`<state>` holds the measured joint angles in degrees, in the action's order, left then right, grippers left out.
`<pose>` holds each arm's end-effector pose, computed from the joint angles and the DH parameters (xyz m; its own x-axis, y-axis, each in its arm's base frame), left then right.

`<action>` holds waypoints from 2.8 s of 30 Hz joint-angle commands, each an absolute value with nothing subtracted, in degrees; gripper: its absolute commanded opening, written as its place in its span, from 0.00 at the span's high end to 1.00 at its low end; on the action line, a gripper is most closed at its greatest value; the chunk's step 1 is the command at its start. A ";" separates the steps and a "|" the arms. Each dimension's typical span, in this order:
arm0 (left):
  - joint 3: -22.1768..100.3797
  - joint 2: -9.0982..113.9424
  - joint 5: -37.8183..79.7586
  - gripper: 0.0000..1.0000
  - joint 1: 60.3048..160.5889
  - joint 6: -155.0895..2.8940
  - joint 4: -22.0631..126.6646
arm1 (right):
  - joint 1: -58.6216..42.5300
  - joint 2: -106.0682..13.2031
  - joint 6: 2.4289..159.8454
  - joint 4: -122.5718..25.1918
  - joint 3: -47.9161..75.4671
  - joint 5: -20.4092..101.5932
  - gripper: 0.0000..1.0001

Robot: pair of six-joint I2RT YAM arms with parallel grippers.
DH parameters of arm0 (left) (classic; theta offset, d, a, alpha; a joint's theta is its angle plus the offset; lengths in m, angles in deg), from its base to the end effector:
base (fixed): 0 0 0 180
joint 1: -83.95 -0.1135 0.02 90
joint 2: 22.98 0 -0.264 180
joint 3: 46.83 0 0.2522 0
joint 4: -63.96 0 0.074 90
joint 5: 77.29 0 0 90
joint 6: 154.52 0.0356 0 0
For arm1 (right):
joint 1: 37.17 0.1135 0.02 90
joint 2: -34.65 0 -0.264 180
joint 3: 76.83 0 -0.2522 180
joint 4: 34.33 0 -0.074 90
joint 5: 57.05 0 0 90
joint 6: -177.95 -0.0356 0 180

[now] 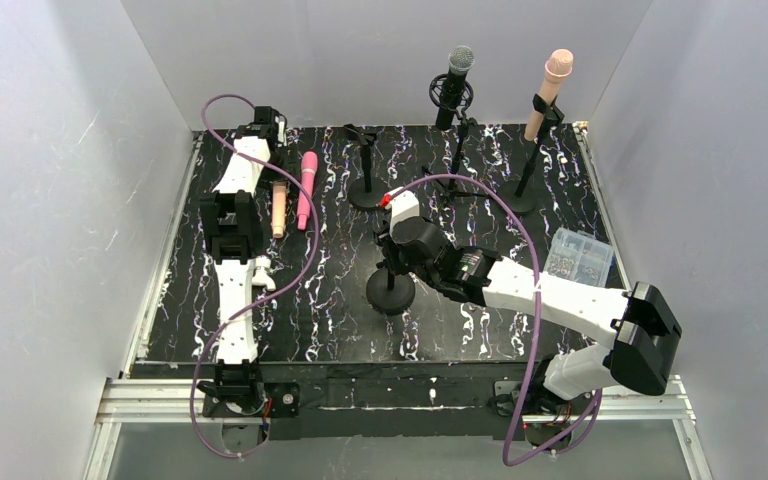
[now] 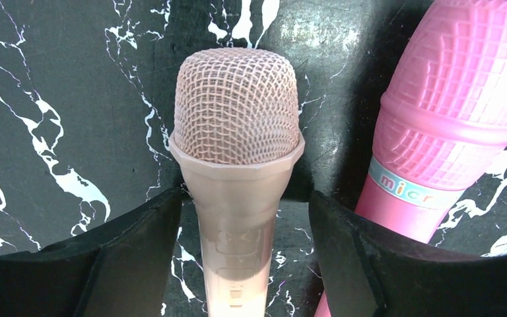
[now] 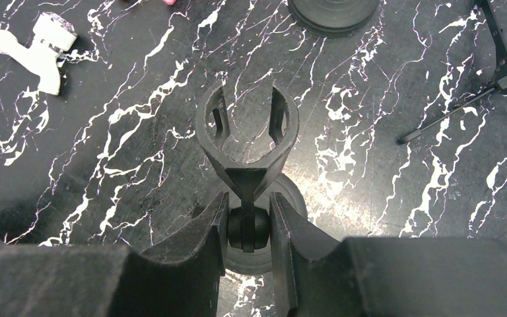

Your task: Remove the microphone from the stand

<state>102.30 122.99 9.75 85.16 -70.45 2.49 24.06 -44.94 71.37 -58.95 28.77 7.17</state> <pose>0.5481 -0.0097 0.1819 -0.8455 -0.0853 -0.5271 -0.0939 0.9955 -0.0106 0.1654 0.2691 0.2976 -0.4027 -0.1996 -0.8933 -0.5141 0.8568 0.0404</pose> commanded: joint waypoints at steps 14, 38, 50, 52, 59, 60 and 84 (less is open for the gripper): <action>103.24 114.71 6.21 0.01 84.91 -69.55 3.10 | 24.35 -47.53 71.43 -72.09 30.78 9.42 0.99; 79.73 81.21 10.97 0.01 87.27 -77.24 12.20 | 24.14 -49.80 76.42 -54.96 30.29 -3.92 0.99; 52.88 56.35 19.54 0.01 94.82 -84.22 17.94 | 20.72 -57.50 81.55 -41.45 25.89 -4.74 0.99; 48.01 52.44 20.21 0.01 95.54 -85.65 18.91 | 20.26 -59.04 81.98 -40.38 24.36 -4.59 0.99; 33.09 41.89 23.67 0.01 98.45 -89.84 20.35 | 19.78 -61.07 82.18 -38.45 21.51 -4.17 0.99; 30.82 41.03 24.25 0.01 99.48 -91.12 21.31 | 19.78 -61.07 82.03 -38.39 21.40 -4.14 0.99; -2.49 58.39 11.98 0.18 127.30 -91.37 95.43 | 19.78 -46.52 68.35 -48.01 32.33 1.93 0.99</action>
<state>0.03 56.98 12.57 126.03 -97.10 76.81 20.04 -48.27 71.18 -44.83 30.67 -0.50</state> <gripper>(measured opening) 0.845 0.334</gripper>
